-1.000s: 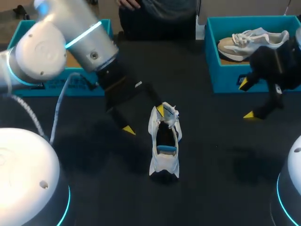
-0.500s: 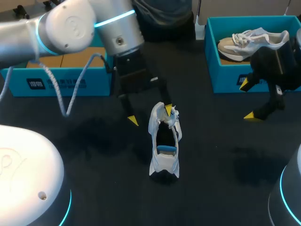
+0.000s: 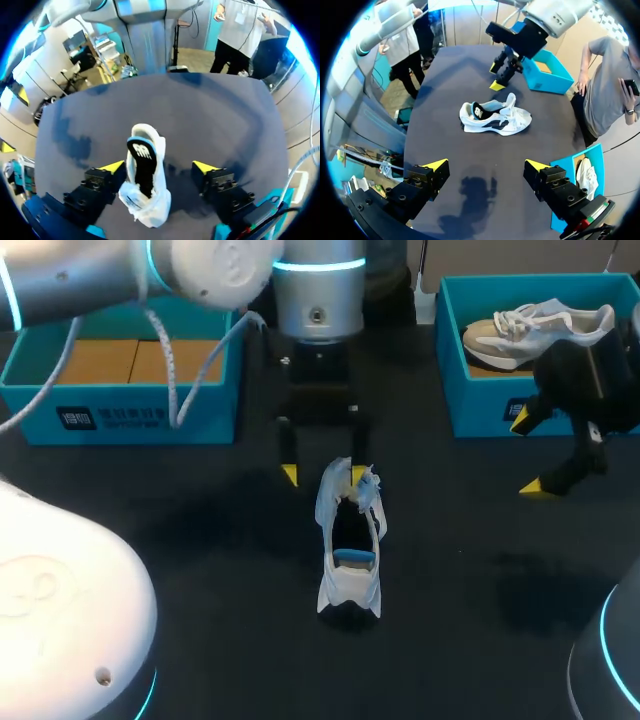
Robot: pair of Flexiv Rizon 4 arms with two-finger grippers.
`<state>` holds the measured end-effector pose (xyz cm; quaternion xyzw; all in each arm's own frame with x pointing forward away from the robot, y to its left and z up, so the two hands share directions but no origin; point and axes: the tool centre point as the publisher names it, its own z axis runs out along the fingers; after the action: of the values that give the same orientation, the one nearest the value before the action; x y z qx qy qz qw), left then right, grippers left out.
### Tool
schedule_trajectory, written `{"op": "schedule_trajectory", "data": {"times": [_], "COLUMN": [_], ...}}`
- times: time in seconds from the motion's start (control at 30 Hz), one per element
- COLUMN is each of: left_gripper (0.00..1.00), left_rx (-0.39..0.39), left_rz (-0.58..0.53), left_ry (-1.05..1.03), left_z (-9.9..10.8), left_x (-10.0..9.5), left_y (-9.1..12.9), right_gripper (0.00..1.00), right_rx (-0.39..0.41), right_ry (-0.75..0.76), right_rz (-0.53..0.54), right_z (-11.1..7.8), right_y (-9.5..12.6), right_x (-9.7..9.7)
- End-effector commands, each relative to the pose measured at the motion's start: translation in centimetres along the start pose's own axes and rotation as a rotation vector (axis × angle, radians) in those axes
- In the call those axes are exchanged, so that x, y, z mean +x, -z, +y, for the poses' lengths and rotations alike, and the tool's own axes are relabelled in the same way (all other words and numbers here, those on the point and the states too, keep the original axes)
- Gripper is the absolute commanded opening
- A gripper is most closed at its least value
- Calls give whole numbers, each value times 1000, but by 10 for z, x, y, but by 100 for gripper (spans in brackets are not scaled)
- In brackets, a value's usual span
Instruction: Take the shoe out of the shoebox, open the shoe tongue, remove and reinsert the insole, then place the shoe into the shoebox
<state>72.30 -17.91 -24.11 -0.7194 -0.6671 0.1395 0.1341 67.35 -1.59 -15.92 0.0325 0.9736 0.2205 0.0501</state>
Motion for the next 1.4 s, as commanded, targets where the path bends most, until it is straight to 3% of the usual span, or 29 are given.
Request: {"op": "schedule_trajectory", "data": {"times": [0.03,0.1,0.63,0.77,1.1,1.4], "left_gripper": [0,0,0,0,0,0], "left_rx": [-48,-74,-74,-102,-111,-115], "left_rz": [20,-26,-26,23,29,49], "left_ry": [27,53,53,37,36,12], "left_z": [-5,-6,-6,-11,-3,2], "left_x": [0,-1,-1,-13,-19,-28], "left_y": [1,1,1,-20,-43,-79], "right_gripper": [100,100,100,100,100,100], "right_rx": [4,4,4,4,4,4], "right_ry": [-1,-1,-1,-1,-1,-1], "right_rz": [2,2,2,2,2,2], "right_z": [1,1,1,1,1,1], "right_y": [-2,-2,-2,-2,-2,-2], "right_x": [-1,-1,-1,-1,-1,-1]}}
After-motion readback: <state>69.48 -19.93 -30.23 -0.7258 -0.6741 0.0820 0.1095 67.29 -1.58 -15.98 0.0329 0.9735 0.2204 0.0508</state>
